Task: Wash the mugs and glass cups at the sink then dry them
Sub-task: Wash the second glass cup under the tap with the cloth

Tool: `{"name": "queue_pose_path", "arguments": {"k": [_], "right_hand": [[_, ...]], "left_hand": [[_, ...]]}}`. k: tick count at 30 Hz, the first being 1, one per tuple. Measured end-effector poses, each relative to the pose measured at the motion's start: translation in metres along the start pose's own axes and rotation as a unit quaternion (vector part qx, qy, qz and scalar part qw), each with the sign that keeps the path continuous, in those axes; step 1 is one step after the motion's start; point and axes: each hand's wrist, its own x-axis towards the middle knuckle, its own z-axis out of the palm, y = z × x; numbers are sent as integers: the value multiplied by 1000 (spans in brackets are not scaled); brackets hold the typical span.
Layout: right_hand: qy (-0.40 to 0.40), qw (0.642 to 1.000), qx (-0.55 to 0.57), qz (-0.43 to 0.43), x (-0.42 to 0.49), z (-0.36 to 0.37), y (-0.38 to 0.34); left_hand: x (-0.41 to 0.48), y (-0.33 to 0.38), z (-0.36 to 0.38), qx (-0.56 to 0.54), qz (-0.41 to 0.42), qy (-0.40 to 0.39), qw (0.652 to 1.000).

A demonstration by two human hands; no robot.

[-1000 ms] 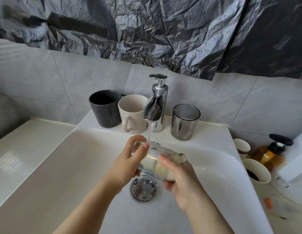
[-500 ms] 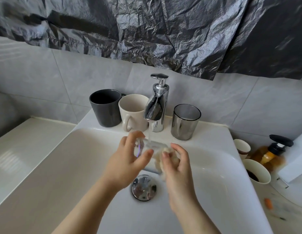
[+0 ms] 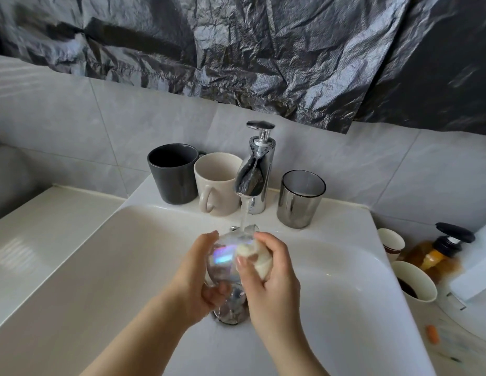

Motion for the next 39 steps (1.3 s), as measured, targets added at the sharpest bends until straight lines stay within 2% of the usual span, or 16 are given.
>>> {"name": "queue_pose_path", "arguments": {"k": [3, 6, 8, 9, 11, 14, 16, 18, 20, 24, 26, 28, 30, 33, 36, 39], "right_hand": [[50, 993, 72, 77, 7, -4, 2], [69, 943, 174, 274, 20, -7, 9], [21, 884, 258, 390, 25, -14, 10], [5, 862, 283, 421, 25, -17, 8], [-13, 866, 277, 416, 22, -21, 4], [-9, 956, 161, 243, 10, -15, -4], [-35, 990, 34, 129, 1, -6, -3], [-20, 995, -36, 91, -2, -1, 2], [52, 990, 7, 135, 5, -3, 5], [68, 916, 221, 329, 16, -14, 8], [62, 909, 228, 343, 16, -18, 7], [65, 933, 196, 294, 17, -19, 7], [57, 966, 152, 203, 14, -16, 7], [-23, 999, 2, 49, 5, -8, 12], [-22, 998, -50, 18, 8, -7, 19], [55, 988, 69, 127, 17, -13, 15]], "left_hand": [[-1, -4, 3, 156, 180, 37, 970], [0, -8, -4, 414, 415, 37, 810], [-1, -9, -10, 526, 465, 30, 712], [-1, -9, -10, 543, 467, 25, 698], [-3, -9, -5, 510, 450, 27, 732], [2, -9, 4, 238, 276, 63, 929], [5, -5, 3, 75, 91, 60, 991], [5, -6, 1, 64, 37, 33, 997], [3, -9, 3, 145, 125, 15, 981], [1, -11, -3, 473, 366, -1, 801], [0, -8, -10, 523, 375, -46, 764], [0, -8, -10, 495, 372, -80, 782], [1, -10, -4, 349, 342, -68, 870], [2, -10, 2, 67, 85, -21, 994], [-1, -9, 1, -5, -41, -62, 997], [-1, -7, 4, 178, 105, -77, 975]]}}
